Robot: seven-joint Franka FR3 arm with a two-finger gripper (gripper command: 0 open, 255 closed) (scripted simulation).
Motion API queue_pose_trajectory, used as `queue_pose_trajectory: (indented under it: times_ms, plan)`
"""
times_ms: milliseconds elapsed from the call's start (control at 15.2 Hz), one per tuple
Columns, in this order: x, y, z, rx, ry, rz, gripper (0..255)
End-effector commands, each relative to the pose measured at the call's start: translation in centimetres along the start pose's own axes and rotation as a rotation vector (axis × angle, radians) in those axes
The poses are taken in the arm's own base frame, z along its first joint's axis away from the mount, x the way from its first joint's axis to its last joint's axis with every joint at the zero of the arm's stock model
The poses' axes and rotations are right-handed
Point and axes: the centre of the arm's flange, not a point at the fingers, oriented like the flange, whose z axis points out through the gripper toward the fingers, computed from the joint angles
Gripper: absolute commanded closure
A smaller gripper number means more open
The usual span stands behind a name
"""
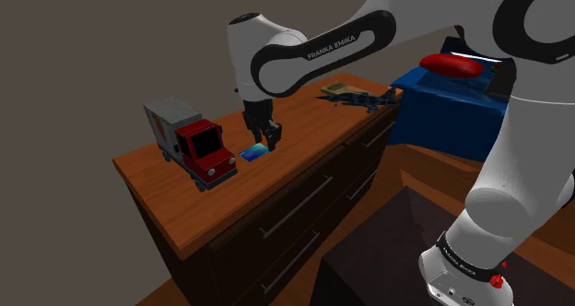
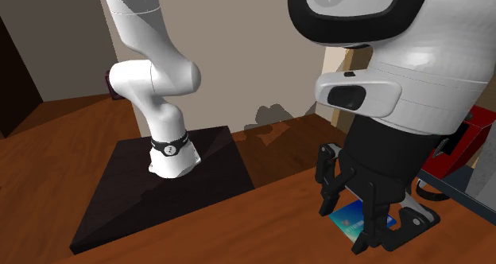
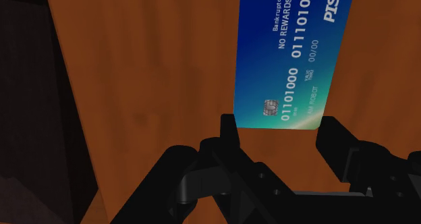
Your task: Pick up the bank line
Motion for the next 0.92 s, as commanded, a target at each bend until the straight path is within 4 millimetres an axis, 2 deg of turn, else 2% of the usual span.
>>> queue_pose_trajectory:
  times_ms: [0, 264, 858]
  plan:
    - [0.0, 0.0, 0.1, -0.002, 0.000, 0.000, 255]
    - [0.0, 0.0, 0.2, -0.002, 0.000, 0.000, 255]
    - [0.7, 0.2, -4.5, -0.002, 0.000, 0.000, 255]
